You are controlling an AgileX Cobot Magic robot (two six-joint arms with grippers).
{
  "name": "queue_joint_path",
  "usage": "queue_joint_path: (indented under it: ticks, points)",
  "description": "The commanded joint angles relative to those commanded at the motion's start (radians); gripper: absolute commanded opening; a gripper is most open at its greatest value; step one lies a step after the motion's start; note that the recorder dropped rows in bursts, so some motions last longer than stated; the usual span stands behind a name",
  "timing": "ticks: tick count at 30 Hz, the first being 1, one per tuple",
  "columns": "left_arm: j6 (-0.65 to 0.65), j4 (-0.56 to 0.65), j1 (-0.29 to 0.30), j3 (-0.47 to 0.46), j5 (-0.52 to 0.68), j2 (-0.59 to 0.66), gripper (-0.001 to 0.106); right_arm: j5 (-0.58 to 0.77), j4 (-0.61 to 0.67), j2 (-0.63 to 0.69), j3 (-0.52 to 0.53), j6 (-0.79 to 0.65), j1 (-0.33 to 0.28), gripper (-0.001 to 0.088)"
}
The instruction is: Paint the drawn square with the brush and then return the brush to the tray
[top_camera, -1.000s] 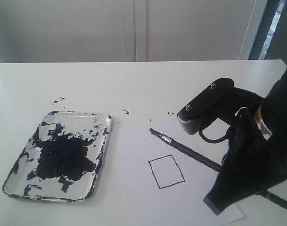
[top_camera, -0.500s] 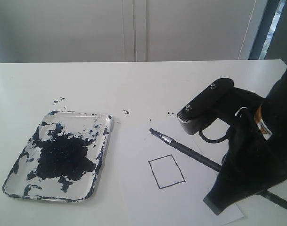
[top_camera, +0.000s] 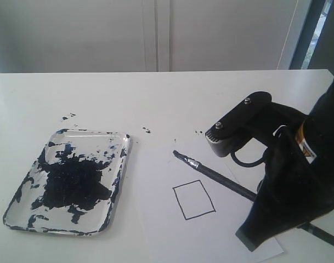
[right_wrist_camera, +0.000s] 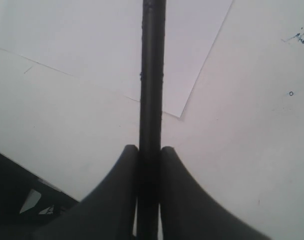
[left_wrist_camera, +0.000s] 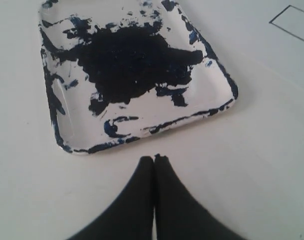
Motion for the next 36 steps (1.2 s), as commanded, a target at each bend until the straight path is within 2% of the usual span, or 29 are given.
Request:
queue_joint_path:
  ticks: [2, 4, 9, 12, 14, 17, 20, 22, 24, 29, 36]
  points:
    - [-0.097, -0.09, 0.0, 0.0, -0.116, 0.0, 0.0, 0.0, -0.001, 0.0, 0.0, 0.0, 0.0, 0.0]
    - [-0.156, -0.119, 0.0, 0.0, -0.201, 0.0, 0.0, 0.0, -0.001, 0.0, 0.0, 0.0, 0.0, 0.0]
    - [-0.161, -0.119, 0.0, 0.0, -0.303, 0.0, 0.0, 0.0, -0.001, 0.0, 0.0, 0.0, 0.0, 0.0]
    - [-0.25, -0.11, 0.0, 0.0, -0.3, 0.0, 0.0, 0.0, -0.001, 0.0, 0.0, 0.0, 0.0, 0.0]
    - [-0.269, -0.017, 0.0, 0.0, -0.307, 0.0, 0.0, 0.0, -0.001, 0.0, 0.0, 0.0, 0.0, 0.0]
    - [-0.366, 0.229, 0.0, 0.0, -0.344, 0.0, 0.0, 0.0, -0.001, 0.0, 0.0, 0.0, 0.0, 0.0]
    - [-0.584, 0.536, 0.0, -0.018, -0.38, 0.012, 0.0, 0.0, -0.009, 0.0, 0.0, 0.0, 0.0, 0.0]
    - [-0.698, 0.658, 0.0, -0.051, -0.37, 0.046, 0.0, 0.0, -0.026, 0.0, 0.0, 0.0, 0.0, 0.0]
    - [-0.739, 0.709, 0.0, -0.078, -0.36, 0.104, 0.0, 0.0, -0.039, 0.0, 0.0, 0.0, 0.0, 0.0]
    - [-0.741, 0.733, 0.0, -0.147, -0.378, 0.309, 0.0, 0.0, -0.043, 0.0, 0.0, 0.0, 0.0, 0.0]
    - [-0.833, 0.894, 0.0, -0.284, -0.535, 0.642, 0.0, 0.0, -0.043, 0.0, 0.0, 0.0, 0.0, 0.0]
